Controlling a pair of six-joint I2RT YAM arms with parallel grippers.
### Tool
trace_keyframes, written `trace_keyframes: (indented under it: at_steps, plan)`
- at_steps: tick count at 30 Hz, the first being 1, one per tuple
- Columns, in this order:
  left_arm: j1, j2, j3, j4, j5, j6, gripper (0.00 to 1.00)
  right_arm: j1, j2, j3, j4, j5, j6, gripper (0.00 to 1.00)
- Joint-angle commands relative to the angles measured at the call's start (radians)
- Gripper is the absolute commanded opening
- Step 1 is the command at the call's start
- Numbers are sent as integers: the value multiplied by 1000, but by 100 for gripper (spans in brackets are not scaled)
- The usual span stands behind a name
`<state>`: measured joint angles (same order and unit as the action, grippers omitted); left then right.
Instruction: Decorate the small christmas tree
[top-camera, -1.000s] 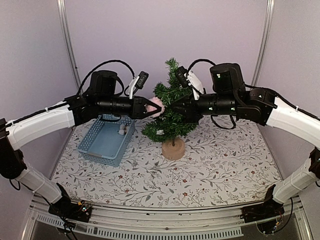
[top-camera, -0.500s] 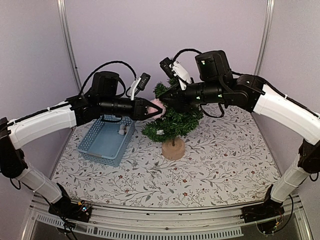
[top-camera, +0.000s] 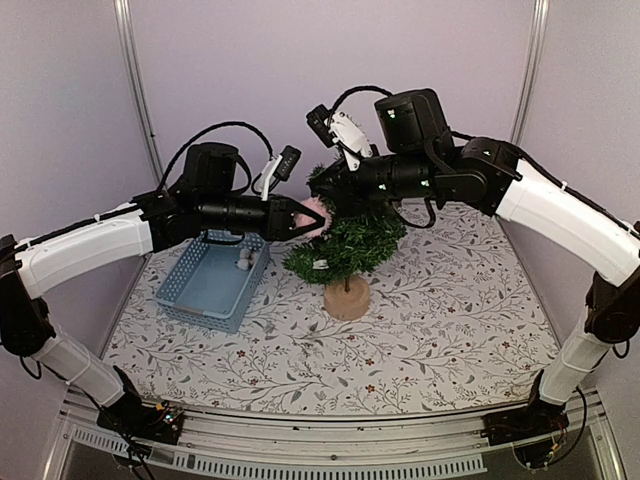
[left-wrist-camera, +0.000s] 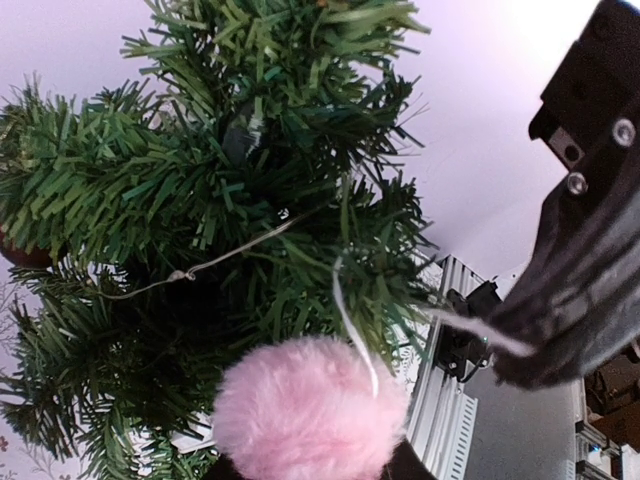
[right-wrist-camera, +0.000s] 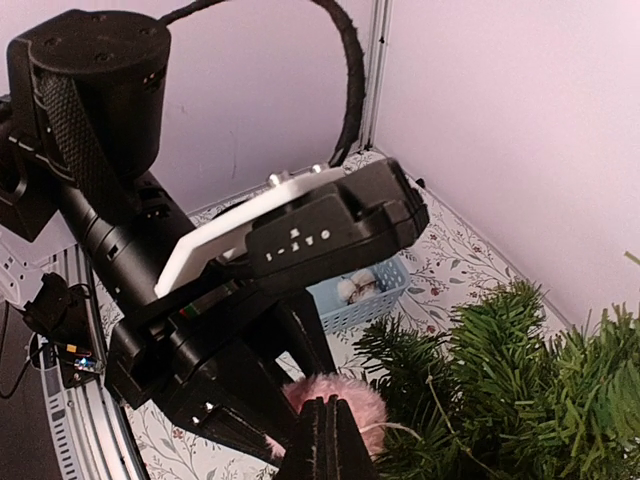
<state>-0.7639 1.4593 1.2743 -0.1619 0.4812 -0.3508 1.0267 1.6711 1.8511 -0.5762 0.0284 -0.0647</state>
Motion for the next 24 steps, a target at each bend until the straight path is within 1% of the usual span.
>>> trace_keyframes:
  at_steps: [1,13,24]
  plan:
    - [-9,3,-6,2,-5,17,0,3,31,42,-11,69,3,0]
    - [-9,-1,-9,0,-5,18,0,-1,49,68,-24,94,13,0]
    - [-9,-6,-13,-1,-9,21,0,-47,46,74,-31,38,59,0]
